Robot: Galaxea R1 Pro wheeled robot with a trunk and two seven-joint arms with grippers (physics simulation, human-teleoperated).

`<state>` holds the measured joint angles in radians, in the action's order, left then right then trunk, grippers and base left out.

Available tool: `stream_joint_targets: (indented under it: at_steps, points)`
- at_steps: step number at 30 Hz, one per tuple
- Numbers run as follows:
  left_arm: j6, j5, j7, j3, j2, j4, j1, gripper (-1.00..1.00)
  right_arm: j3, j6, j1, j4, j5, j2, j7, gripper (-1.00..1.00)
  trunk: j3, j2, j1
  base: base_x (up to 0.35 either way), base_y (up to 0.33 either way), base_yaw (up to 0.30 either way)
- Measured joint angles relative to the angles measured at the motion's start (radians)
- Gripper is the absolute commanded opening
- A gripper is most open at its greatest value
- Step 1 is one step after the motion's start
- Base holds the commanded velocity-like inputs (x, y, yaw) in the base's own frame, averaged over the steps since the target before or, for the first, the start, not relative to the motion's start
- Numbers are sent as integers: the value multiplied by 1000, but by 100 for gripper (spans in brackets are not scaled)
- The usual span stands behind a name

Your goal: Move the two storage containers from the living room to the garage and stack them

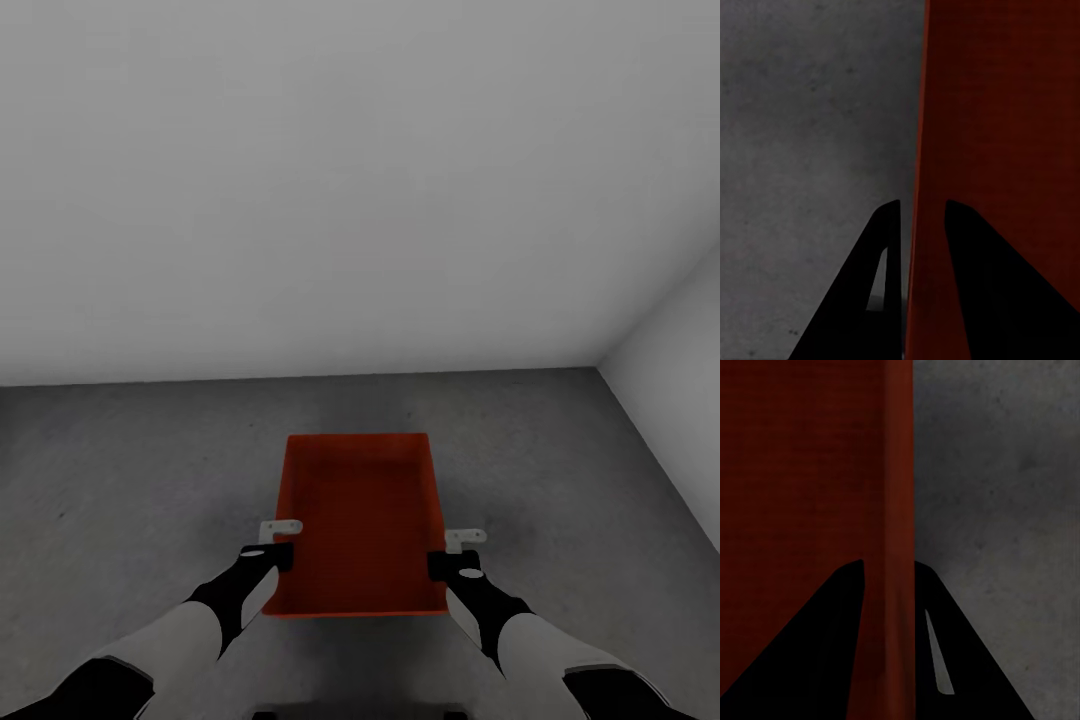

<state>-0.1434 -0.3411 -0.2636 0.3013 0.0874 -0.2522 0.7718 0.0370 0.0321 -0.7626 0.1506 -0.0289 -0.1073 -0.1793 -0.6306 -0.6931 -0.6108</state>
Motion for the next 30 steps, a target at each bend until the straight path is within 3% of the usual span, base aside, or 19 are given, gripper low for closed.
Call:
stream_joint_targets:
  at_steps: [8,30]
  points:
    - [1,-5,-1,5,0,0,0,-100,0,0,0,0,-1,0,1,-100,0,0,0,0,0,0]
    - [0,-3,-1,3,0,0,0,-100,0,-1,0,0,0,0,0,-100,-69,-154,-84,0,0,0]
